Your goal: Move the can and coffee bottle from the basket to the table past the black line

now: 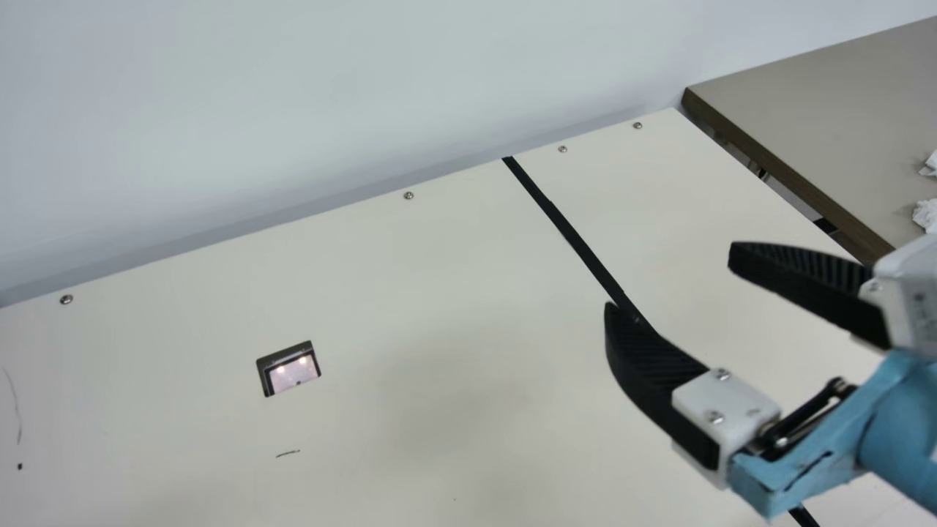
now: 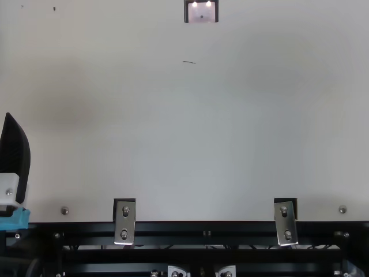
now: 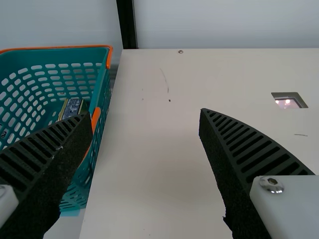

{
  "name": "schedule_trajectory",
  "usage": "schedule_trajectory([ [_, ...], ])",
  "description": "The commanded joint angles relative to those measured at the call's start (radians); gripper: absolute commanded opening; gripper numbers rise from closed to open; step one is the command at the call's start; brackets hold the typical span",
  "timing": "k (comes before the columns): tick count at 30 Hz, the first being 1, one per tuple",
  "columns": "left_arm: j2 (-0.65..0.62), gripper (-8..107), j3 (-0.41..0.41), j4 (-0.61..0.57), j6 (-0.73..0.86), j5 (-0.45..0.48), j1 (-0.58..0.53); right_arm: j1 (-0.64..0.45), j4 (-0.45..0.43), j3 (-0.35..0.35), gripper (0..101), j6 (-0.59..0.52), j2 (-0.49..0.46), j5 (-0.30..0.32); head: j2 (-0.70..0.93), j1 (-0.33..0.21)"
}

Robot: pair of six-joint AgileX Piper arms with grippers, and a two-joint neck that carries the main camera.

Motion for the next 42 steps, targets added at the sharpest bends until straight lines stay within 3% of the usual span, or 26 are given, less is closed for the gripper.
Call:
schedule_trajectory([
  [1, 0.000, 90, 0.000, 0.000, 0.000, 0.000, 0.000, 0.003, 0.009, -0.087, 101, 0.011, 0.008, 0.047, 0.009, -0.015],
  [6, 0.000, 90, 0.000, 0.000, 0.000, 0.000, 0.000, 0.030, 0.049, -0.196, 101, 0.076, 0.025, 0.153, 0.009, -0.015],
  [9, 0.000, 90, 0.000, 0.000, 0.000, 0.000, 0.000, 0.025, 0.022, -0.248, 101, 0.079, 0.026, 0.175, 0.009, -0.015],
  [10, 0.000, 90, 0.000, 0.000, 0.000, 0.000, 0.000, 0.036, 0.057, -0.215, 101, 0.087, 0.026, 0.171, 0.009, -0.015],
  [18, 0.000, 90, 0.000, 0.000, 0.000, 0.000, 0.000, 0.028, 0.039, -0.251, 101, 0.087, 0.026, 0.185, 0.009, -0.015],
  [25, 0.000, 90, 0.000, 0.000, 0.000, 0.000, 0.000, 0.065, 0.084, -0.254, 101, 0.113, 0.029, 0.259, 0.009, -0.015],
  [32, 0.000, 90, 0.000, 0.000, 0.000, 0.000, 0.000, 0.137, 0.159, -0.272, 101, 0.196, 0.015, 0.333, 0.009, -0.015],
  [42, 0.000, 90, 0.000, 0.000, 0.000, 0.000, 0.000, 0.266, 0.236, -0.311, 101, 0.379, -0.021, 0.391, 0.009, -0.015],
])
